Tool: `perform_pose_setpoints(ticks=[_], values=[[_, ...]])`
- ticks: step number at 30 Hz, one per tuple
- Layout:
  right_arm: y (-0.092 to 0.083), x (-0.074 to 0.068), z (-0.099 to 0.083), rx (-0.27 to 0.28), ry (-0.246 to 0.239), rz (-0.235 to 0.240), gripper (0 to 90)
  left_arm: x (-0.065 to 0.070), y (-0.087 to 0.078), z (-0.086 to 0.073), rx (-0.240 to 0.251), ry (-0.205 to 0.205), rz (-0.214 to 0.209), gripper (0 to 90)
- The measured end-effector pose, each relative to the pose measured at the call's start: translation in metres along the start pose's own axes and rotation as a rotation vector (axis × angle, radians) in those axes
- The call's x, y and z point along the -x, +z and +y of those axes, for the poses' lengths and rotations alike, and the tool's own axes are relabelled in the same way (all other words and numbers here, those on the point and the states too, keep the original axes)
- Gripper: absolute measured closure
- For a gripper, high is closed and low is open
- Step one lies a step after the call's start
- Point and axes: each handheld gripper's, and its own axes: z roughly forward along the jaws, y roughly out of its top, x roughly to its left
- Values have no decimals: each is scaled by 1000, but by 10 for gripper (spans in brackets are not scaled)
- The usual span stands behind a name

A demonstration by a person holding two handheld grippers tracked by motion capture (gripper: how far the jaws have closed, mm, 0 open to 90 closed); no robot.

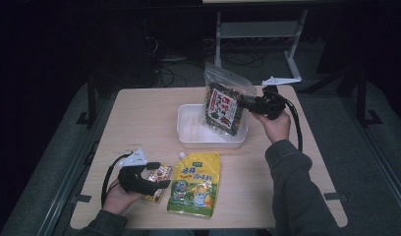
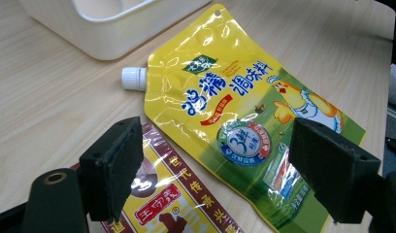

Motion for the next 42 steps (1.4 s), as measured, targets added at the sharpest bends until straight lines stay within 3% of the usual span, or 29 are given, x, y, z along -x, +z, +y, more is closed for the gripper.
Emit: perform_pose_setpoints(ticks=[8, 16, 23, 32, 42], values=[[-8, 0, -1, -29, 12, 17, 524, 1, 2, 0, -6, 5, 1, 195], [-17, 0, -6, -16, 26, 16, 511, 1, 2, 0, -2, 6, 5, 194], [-26, 0, -13, -57, 46, 35, 474, 4, 3, 2, 3, 13, 9, 194], [-40, -1, -24, -54, 66, 33, 448, 5, 5, 1, -6, 16, 8, 191], [-46, -11, -35, -96, 60, 43, 419, 6, 6, 2, -3, 17, 9, 191]])
